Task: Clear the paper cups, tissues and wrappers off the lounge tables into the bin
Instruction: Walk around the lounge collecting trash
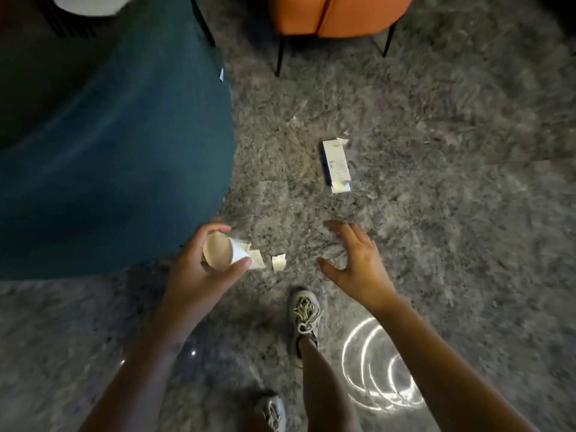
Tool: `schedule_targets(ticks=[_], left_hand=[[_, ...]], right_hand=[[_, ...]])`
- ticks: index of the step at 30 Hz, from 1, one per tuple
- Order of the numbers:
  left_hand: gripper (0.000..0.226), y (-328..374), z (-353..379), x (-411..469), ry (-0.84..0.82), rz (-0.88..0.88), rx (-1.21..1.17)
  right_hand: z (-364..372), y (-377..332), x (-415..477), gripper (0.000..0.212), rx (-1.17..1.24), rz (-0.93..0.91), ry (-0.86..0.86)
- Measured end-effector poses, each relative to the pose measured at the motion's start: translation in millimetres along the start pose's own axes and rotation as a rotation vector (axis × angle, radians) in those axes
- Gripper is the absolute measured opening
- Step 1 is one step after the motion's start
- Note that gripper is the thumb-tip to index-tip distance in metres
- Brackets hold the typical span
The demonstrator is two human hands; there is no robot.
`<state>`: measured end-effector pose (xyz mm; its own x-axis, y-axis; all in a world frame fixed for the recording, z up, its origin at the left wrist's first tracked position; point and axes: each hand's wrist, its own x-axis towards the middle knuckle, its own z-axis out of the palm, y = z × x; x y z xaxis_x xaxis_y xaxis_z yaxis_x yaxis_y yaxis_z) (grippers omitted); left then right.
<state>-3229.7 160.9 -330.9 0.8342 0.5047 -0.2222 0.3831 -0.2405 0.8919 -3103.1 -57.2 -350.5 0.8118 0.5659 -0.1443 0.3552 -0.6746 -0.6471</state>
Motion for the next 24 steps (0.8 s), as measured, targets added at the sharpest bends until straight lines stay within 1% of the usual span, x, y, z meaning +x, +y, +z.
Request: schedule_targets(ticks=[6, 9, 14, 17, 20, 24], left_hand=[[0.044, -152.9, 99.3, 96.7, 0.014, -0.097, -0.088], [0.045, -239.4, 137.7, 129.2, 0.028, -0.114, -0.090], [0.048, -365.6, 179.1, 162.9, 0.024, -0.124, -0.045], [0.052, -416.7, 198.0, 178.2, 0.015, -0.117, 0.002], [0.054, -448.5, 210.9, 197.9, 0.024, -0.116, -0.004], [0.049, -465.1, 217.8, 215.4, 0.032, -0.120, -0.077]], right_hand=[[149.7, 117.4, 104.9, 0.062, 0.015, -0.053, -0.139], [225.5, 178.4, 131.0, 0.064, -0.033, -0.083, -0.186], [334.8, 263.3, 143.4, 0.068, -0.144, -0.144, -0.288], [377.8, 292.4, 143.7, 0.068, -0.163, -0.206, -0.346], [408.6, 314.3, 145.7, 0.066, -0.198, -0.263, -0.322], [428.1, 329.6, 152.1, 0.061, -0.230, -0.313, -0.277]])
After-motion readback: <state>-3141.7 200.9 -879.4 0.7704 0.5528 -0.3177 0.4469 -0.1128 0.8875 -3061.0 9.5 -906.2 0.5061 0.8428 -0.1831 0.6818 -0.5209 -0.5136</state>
